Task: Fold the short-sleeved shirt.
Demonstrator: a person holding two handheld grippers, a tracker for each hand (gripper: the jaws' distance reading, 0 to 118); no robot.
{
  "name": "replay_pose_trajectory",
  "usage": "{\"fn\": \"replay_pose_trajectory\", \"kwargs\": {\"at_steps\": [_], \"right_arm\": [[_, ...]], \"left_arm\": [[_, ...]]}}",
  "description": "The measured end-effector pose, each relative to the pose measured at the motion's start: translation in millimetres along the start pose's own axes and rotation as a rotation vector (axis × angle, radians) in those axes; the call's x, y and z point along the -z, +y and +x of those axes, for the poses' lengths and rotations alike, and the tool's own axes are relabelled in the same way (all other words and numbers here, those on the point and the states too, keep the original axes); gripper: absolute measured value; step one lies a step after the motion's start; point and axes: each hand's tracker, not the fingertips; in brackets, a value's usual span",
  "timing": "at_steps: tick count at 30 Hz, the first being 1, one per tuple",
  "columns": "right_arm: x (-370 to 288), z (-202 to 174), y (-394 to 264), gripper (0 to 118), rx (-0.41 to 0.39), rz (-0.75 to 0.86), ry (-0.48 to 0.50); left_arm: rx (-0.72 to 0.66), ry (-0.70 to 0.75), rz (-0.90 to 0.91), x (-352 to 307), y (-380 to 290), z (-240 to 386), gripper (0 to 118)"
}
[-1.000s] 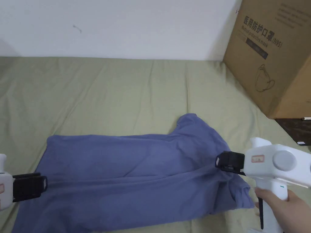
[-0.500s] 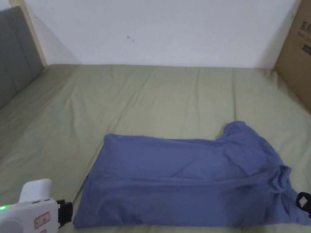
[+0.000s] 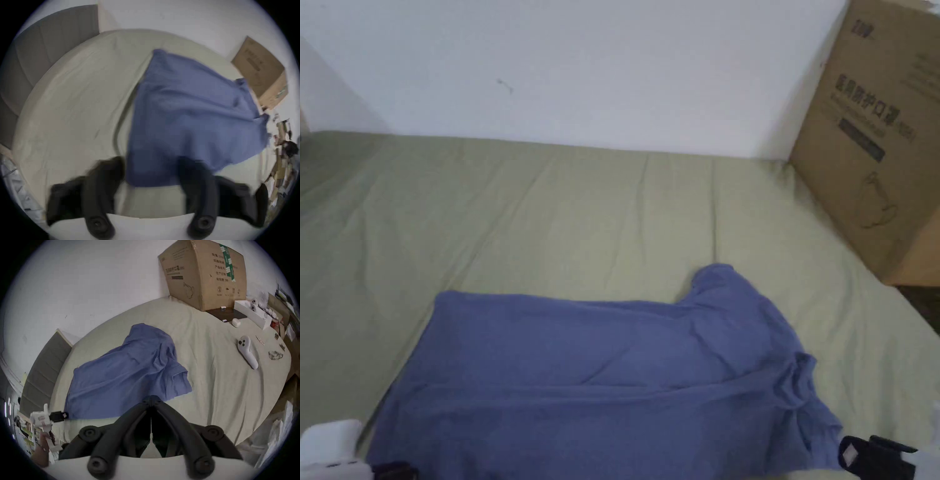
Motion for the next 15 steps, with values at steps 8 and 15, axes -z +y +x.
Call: {"fn": "replay_pose_trajectory", "kwargs": {"at_steps": [8,15], "right_arm": [[70.5,51.9,32.4,117,0.113,-0.105,-0.067],[139.5,83.5,44.1,112,0.173,-0.279,-0.12]], "left_arm": [[-0.024,-0.009,0.133,-46.9,9.0,14.1,2],[-0.035,0.011,0.142,-61.8,20.6,12.7,2]]}}
